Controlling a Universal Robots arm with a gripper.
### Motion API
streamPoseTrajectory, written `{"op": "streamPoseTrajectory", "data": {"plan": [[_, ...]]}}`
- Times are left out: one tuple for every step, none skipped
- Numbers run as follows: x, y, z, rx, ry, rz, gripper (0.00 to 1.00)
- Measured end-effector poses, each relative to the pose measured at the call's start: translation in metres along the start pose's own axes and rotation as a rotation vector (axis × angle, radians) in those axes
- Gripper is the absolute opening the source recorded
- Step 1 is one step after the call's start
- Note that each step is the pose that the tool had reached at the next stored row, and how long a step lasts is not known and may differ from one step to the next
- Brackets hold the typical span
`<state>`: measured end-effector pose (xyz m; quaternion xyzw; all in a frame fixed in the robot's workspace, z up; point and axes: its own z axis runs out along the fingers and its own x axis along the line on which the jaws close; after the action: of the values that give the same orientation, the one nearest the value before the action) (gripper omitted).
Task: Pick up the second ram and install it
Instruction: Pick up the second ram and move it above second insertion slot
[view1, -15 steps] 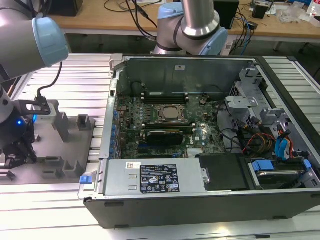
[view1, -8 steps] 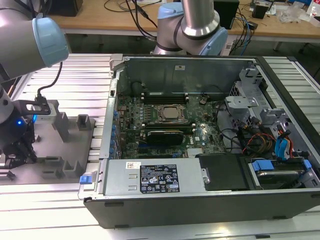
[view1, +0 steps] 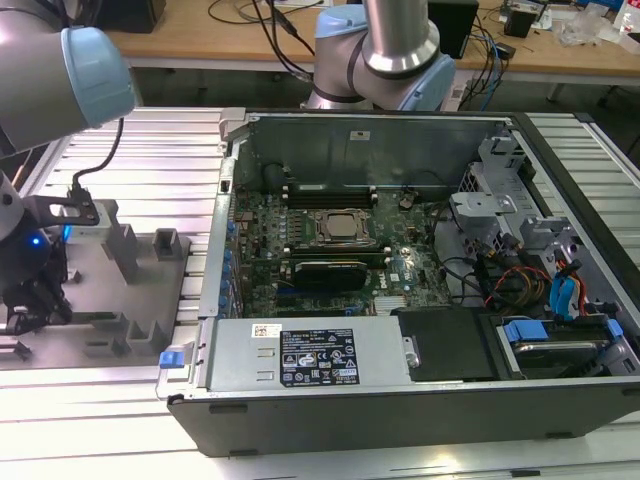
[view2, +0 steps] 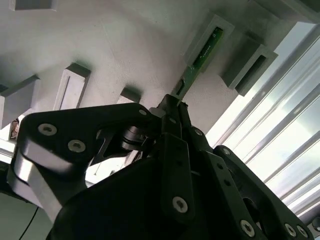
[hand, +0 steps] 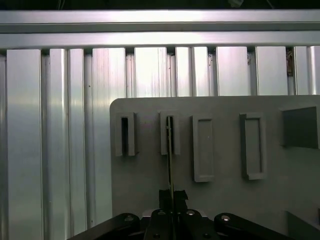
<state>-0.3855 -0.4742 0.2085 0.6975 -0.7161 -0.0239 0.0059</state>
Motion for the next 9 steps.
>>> {"op": "streamPoseTrajectory", "data": {"plan": [[-0.0001,0.0001,-0.0013,0.0000,0.0000,0.000,0.14],[-0.0001,0.0001,-0.0023,0.0000,0.0000,0.000,0.14],[-0.0001,0.0001,-0.0034,0.0000,0.0000,0.000,0.14],[-0.0001,0.0002,-0.0047,0.0000,0.0000,0.000,0.14],[-0.0002,0.0003,-0.0063,0.0000,0.0000,0.000,0.14],[-0.0002,0.0004,-0.0088,0.0000,0.0000,0.000,0.14],[-0.0003,0.0005,-0.0105,0.0000,0.0000,0.000,0.14],[-0.0004,0.0006,-0.0130,0.0000,-0.0001,0.000,0.14],[-0.0004,0.0007,-0.0160,0.0000,-0.0001,0.000,0.14]]}}
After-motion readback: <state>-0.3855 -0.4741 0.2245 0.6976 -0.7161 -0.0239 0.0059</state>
